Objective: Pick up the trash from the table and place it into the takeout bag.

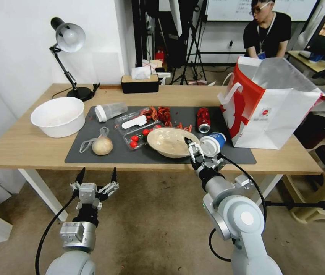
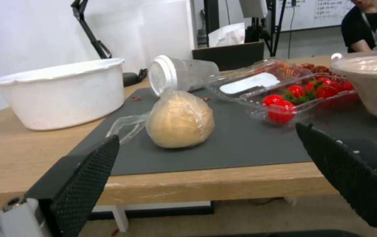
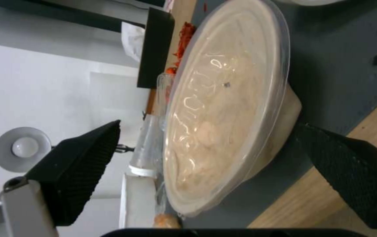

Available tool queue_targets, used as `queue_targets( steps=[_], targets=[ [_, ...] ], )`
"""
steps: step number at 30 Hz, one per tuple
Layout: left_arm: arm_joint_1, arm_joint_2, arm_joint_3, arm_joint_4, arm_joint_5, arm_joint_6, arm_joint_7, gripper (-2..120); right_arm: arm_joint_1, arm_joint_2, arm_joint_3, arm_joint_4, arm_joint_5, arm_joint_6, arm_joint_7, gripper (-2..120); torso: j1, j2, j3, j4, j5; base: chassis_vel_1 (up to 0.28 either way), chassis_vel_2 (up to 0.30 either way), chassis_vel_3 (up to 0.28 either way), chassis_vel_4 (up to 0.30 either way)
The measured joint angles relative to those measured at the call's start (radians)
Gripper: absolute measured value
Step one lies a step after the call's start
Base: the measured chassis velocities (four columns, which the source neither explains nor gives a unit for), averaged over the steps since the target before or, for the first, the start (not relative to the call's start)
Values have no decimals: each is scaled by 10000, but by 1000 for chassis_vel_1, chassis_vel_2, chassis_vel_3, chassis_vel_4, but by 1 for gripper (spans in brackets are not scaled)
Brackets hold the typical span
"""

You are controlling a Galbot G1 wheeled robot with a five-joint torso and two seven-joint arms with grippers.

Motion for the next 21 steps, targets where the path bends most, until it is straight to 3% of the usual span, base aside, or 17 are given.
queue_targets(
  steps=[5, 13, 21],
  targets=[
    [-26, 55, -14, 11, -116, -55, -18, 100, 278, 39, -36, -164, 128, 6, 220, 89, 0, 0, 0, 0, -1, 0, 0, 0, 0],
    [12, 168, -94, -29, -218, -87, -141, 100, 846, 119, -113, -655, 659, 182, 931, 53, 1, -1, 1, 0, 0, 0, 0, 0, 0],
    [73, 117, -89, -95, -222, -45, -220, 100, 810, 118, -75, -695, 791, 240, 950, 27, 1, -1, 0, 0, 0, 0, 0, 0, 0]
  ],
)
